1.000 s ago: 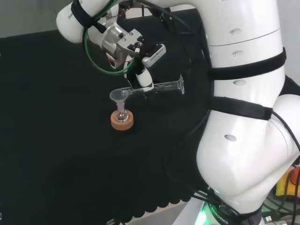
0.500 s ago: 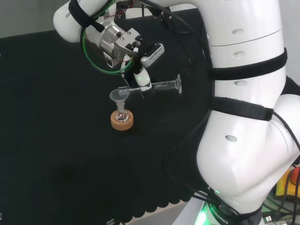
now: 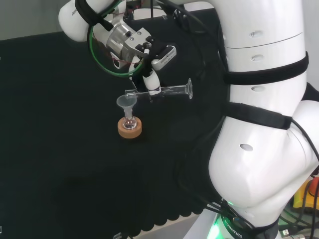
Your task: Pour the water from the graduated cylinder into the round-bottom flask.
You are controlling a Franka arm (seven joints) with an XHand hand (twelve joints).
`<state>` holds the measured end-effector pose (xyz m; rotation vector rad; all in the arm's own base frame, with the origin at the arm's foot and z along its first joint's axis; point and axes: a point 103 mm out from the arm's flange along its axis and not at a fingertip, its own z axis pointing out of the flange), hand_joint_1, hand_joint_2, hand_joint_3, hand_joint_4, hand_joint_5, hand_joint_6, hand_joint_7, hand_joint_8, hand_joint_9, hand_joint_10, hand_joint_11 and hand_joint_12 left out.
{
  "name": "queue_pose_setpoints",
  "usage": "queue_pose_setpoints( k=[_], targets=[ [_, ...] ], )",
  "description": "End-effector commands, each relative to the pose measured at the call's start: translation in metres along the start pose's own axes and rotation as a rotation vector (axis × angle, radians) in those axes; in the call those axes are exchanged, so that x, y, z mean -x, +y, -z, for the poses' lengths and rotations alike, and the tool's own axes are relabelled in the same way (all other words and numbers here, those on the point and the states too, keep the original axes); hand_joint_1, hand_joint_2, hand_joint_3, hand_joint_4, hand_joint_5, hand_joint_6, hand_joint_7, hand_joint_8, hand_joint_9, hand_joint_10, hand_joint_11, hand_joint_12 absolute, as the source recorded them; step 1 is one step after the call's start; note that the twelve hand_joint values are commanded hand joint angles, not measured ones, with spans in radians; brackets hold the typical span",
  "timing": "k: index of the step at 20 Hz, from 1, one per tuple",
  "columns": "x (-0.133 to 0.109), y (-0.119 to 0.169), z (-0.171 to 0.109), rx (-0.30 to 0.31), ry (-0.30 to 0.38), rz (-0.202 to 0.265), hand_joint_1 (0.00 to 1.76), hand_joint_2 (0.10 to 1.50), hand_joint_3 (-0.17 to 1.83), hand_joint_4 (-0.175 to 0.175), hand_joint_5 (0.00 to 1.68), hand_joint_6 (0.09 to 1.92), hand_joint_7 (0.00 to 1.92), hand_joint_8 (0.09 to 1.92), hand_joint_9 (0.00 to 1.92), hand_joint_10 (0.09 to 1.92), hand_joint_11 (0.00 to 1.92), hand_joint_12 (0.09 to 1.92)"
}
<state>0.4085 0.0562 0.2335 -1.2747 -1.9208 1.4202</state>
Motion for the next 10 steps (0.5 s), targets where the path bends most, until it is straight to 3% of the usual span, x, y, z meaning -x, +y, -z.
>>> queue_pose_setpoints(
  k=[1, 7, 10],
  targets=[
    [0.005, 0.0, -0.005, 0.08, 0.033, 0.04, 1.26, 1.13, 0.0, -0.175, 0.93, 1.06, 0.97, 1.05, 1.44, 0.17, 1.23, 0.75],
    [0.02, -0.002, -0.014, 0.175, 0.097, 0.098, 1.26, 1.13, 0.0, -0.175, 0.93, 1.06, 0.97, 1.05, 1.43, 0.16, 1.22, 0.75],
    [0.028, -0.002, -0.019, 0.194, 0.118, 0.114, 1.26, 1.13, 0.0, -0.175, 0.93, 1.06, 0.97, 1.05, 1.43, 0.16, 1.22, 0.75]
  ],
)
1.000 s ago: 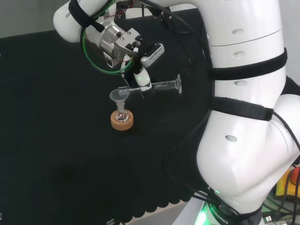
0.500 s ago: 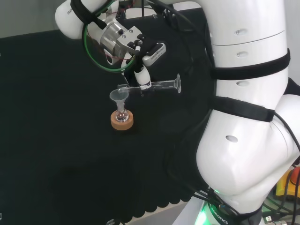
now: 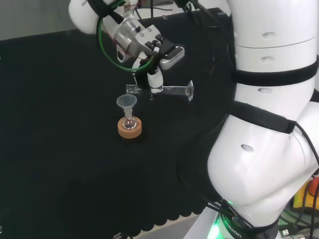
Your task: Pour the water from the graduated cylinder into the round-bottom flask.
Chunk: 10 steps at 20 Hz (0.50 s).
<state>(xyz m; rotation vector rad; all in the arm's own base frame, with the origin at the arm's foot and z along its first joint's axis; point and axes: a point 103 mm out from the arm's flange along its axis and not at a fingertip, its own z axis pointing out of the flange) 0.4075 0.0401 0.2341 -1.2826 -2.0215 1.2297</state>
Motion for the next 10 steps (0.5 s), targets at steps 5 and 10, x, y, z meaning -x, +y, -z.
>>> queue_pose_setpoints(
  k=[5, 10],
  targets=[
    [0.029, -0.002, -0.02, 0.17, 0.128, 0.096, 1.26, 1.13, 0.0, -0.175, 0.93, 1.07, 0.97, 1.05, 1.43, 0.16, 1.22, 0.75],
    [0.037, -0.003, -0.024, 0.287, 0.169, 0.146, 1.26, 1.13, 0.0, -0.175, 0.93, 1.07, 0.97, 1.06, 1.43, 0.16, 1.22, 0.75]
  ],
)
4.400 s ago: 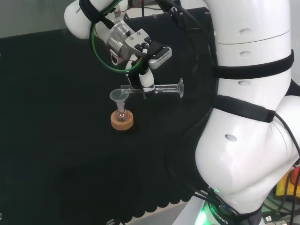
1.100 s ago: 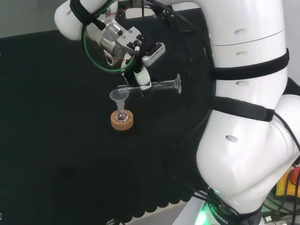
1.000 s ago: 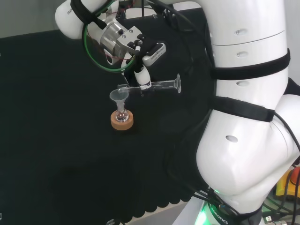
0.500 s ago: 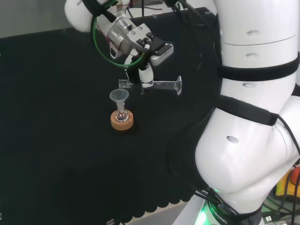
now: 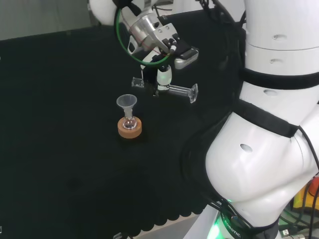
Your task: Pour the water from the graduated cylinder into the round-bottom flask.
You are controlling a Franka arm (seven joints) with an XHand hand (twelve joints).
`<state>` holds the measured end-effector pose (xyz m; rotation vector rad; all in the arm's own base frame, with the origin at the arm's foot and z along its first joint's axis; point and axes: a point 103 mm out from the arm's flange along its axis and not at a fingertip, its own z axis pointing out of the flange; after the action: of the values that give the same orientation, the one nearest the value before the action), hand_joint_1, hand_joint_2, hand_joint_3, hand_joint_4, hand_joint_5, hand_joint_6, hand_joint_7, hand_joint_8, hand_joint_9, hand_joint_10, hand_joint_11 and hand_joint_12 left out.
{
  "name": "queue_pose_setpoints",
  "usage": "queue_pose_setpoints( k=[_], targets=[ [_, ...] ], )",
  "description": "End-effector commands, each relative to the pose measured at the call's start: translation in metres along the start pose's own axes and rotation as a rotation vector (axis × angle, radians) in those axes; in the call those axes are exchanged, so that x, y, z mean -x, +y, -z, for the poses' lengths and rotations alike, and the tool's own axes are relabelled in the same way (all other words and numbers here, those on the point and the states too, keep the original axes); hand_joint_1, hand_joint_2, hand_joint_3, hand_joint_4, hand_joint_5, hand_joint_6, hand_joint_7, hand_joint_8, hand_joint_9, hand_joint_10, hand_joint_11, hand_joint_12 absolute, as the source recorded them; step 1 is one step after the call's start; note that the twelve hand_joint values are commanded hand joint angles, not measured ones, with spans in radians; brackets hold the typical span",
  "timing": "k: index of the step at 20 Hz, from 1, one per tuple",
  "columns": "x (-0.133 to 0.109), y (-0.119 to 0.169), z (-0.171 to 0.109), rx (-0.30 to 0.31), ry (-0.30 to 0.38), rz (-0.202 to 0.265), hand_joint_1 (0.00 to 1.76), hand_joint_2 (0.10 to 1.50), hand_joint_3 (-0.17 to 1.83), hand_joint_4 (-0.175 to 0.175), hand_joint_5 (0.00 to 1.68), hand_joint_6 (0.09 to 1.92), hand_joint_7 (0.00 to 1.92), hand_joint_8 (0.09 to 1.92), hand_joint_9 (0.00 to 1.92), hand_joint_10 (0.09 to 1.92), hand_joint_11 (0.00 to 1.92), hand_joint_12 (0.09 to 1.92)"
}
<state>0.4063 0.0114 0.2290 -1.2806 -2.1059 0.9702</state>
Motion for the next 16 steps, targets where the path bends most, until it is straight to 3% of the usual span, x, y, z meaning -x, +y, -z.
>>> queue_pose_setpoints(
  k=[1, 7, 16],
  targets=[
    [0.014, -0.004, -0.006, 0.155, 0.071, 0.067, 1.26, 1.13, 0.0, -0.175, 0.93, 1.07, 0.97, 1.06, 1.43, 0.16, 1.22, 0.75],
    [0.018, -0.004, -0.004, 0.236, 0.094, 0.103, 1.26, 1.13, 0.0, -0.175, 0.93, 1.07, 0.97, 1.06, 1.43, 0.15, 1.22, 0.75],
    [0.033, 0.006, -0.004, 0.298, 0.18, 0.147, 1.26, 1.13, 0.0, -0.175, 0.93, 1.07, 0.97, 1.06, 1.43, 0.15, 1.21, 0.76]
  ],
)
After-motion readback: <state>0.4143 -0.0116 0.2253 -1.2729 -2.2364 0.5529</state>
